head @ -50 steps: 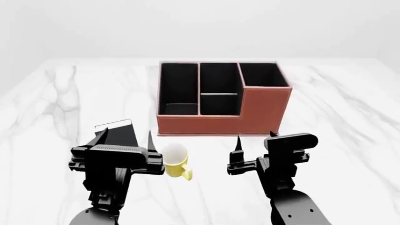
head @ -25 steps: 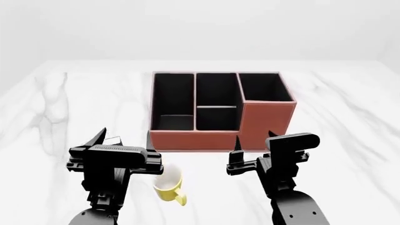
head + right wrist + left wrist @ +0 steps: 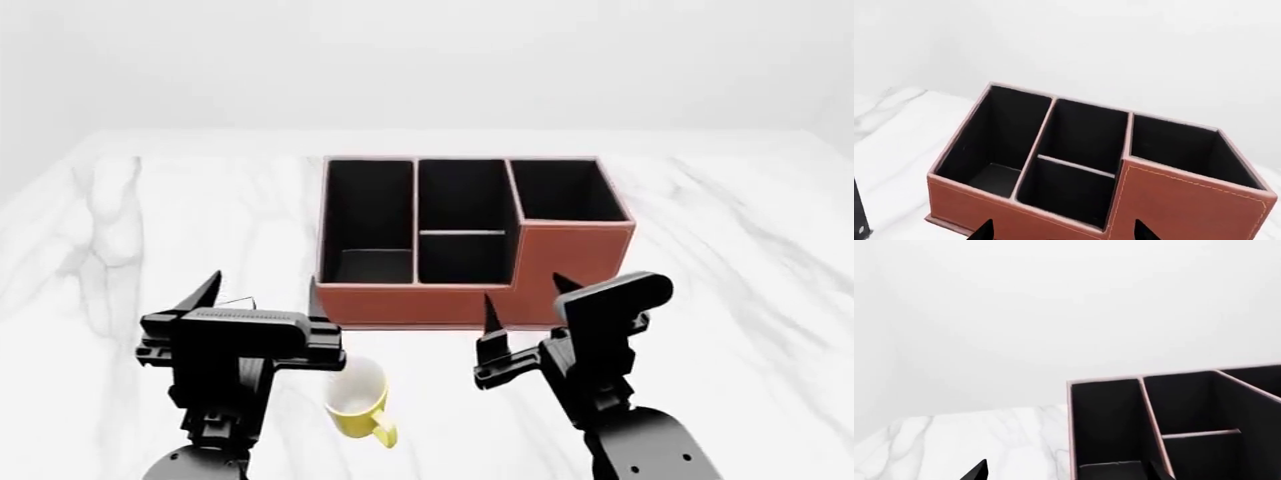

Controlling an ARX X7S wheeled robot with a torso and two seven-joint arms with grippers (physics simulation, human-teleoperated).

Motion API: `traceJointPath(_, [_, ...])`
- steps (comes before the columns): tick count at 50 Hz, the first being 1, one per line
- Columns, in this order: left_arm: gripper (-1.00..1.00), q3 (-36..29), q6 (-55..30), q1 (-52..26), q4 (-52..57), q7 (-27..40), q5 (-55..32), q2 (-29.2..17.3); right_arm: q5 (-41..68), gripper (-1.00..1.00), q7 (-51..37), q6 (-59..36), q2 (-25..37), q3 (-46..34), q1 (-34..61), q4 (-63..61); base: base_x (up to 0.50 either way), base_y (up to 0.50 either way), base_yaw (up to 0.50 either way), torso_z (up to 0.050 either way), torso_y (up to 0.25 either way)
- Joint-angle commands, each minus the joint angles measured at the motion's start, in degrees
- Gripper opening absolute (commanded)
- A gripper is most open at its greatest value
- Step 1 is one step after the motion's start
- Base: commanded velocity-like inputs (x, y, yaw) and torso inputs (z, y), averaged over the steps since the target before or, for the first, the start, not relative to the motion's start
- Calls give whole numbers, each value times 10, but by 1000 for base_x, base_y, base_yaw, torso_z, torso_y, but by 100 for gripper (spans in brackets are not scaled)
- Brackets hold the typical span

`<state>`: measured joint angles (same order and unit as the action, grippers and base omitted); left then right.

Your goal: Pick up the yellow and white mug and place it to the right of the caddy.

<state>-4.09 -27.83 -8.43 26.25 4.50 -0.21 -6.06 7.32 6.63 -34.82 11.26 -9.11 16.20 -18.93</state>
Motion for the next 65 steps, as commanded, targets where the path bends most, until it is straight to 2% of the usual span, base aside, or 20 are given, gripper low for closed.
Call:
traceJointPath(1, [100, -2, -4, -6, -1, 6, -4, -2, 17, 100, 42, -42, 34, -15, -3, -56, 0, 0, 0, 0, 0])
traceJointPath(18, [100, -1, -19, -12, 10, 28, -10, -8, 56, 100, 102, -60, 62, -35, -5, -48, 0, 0, 0, 0, 0])
traceJointPath(65, [100, -18, -23, -14, 8, 57, -27, -25, 32, 100, 114, -7, 54, -141, -52, -11, 0, 0, 0, 0, 0])
